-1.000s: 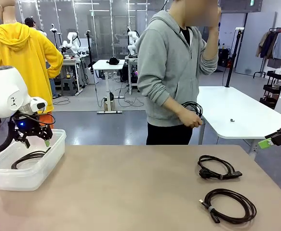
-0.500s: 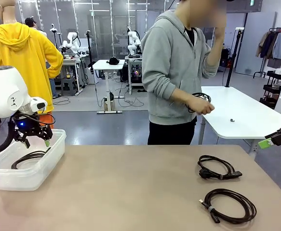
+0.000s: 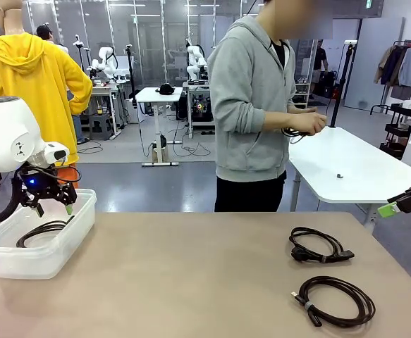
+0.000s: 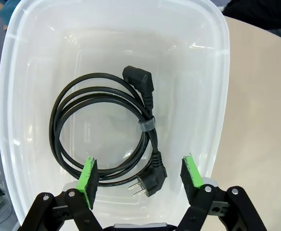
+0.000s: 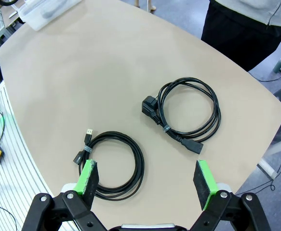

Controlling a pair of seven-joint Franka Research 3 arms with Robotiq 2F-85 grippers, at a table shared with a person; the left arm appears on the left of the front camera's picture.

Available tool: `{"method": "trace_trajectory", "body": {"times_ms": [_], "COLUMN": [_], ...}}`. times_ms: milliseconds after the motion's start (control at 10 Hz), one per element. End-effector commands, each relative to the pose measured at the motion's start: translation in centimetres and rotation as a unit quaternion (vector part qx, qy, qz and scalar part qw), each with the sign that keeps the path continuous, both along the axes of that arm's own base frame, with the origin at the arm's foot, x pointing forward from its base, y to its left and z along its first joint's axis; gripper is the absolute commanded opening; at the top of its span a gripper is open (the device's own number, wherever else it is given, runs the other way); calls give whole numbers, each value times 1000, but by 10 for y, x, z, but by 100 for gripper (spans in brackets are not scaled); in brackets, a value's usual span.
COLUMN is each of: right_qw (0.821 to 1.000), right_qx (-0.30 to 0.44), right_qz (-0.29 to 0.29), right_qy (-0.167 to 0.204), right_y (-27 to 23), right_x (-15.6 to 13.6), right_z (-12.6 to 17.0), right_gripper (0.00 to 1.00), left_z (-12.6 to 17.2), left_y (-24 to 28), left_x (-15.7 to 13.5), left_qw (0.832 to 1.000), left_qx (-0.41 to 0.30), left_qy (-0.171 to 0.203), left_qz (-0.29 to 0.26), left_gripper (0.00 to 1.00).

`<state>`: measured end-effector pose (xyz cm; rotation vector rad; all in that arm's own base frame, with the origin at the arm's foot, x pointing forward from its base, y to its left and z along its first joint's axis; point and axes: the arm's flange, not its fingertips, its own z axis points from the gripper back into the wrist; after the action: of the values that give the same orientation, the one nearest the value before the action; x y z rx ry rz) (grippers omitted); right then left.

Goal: Organize and store the cables.
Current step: Place the Power Cable into the Organizing box.

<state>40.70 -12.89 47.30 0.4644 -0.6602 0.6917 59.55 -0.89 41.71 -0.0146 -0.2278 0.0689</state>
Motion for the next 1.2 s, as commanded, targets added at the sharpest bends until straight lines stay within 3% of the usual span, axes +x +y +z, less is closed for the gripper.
{"method": "trace_trajectory", "body": {"times_ms": [0,200,500,800,1100], "right_qw": [1000,1000,1000,1000,1000], "right_qx": [4,4,4,4,4], "right_qz": [4,4,4,4,4], "right_qy": [-3,-3,-3,-3,-3], "right_y": [0,0,0,0,0], "right_x": [-1,-1,-1,-1,-1], "right_z": [0,0,0,0,0], "right_gripper": [100,100,100,100,100], "left_z": [23,53,86,93,92], "left_y": [-4,1,19,47,70], "left_x": [-1,-32,-110,-178,-211], "left_qw": [999,994,971,948,932], "left_qx": [-18,-41,-76,-99,-83], "left_qy": [-8,0,-68,-125,-114], "left_qz": [-26,-100,-214,-275,-333], "left_gripper": [86,86,86,86,86]}}
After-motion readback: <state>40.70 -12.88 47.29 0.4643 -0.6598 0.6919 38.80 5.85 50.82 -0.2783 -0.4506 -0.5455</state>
